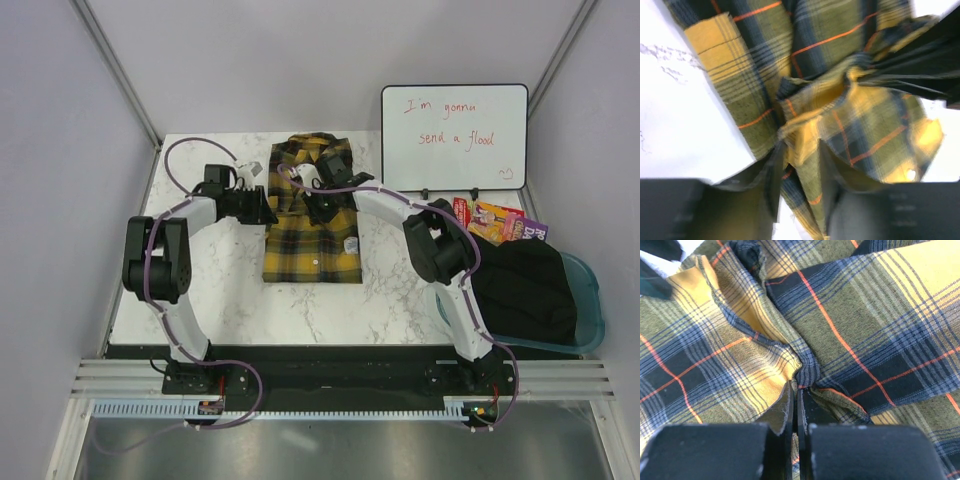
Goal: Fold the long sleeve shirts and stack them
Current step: Fold the shirt
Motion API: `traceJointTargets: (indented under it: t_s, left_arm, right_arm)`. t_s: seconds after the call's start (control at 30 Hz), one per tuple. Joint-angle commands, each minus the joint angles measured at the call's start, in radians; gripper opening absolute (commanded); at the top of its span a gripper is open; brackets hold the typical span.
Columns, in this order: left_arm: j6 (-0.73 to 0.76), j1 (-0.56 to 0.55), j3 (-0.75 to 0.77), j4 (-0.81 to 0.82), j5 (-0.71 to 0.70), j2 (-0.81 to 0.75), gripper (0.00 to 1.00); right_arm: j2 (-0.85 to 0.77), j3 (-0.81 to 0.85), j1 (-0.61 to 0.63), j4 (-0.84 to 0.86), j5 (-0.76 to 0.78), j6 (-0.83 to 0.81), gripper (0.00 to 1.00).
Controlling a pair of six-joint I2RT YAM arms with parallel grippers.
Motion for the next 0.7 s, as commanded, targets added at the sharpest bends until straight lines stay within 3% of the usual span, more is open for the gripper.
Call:
traceJointTargets:
  t_s: [0.0,0.1,0.27,0.43,0.67]
  left_arm:
    - [-0.041,0.052,-0.078,0.093,0.206,-0.190,0.47]
    - [-0.125,0.052,-0.197,0.156,0.353,-0.296,0.56]
    - [-0.245,0.006,-0.357,0.179,0.517,-0.422,0.58]
    - [-0.496,-0.068,-0.558,0.435,0.565,-0.453,0.57]
    - [-0.587,-0.143,-0.589,0.626,0.484,-0.310,0.54]
  right_arm:
    - [0.030,0.008,-0.005,0.007,0.078,0.022,0.00]
    - [0.039,-0.006,-0.005,0.007,0.088,0.030,0.00]
    - [0.050,-0.021,-0.005,0.017,0.083,0.033,0.00]
    - [0.055,-0.029,-0.005,0.028,0.078,0.038,0.00]
    - [0.058,-0.031,-0.005,0.030,0.075,0.036,0.00]
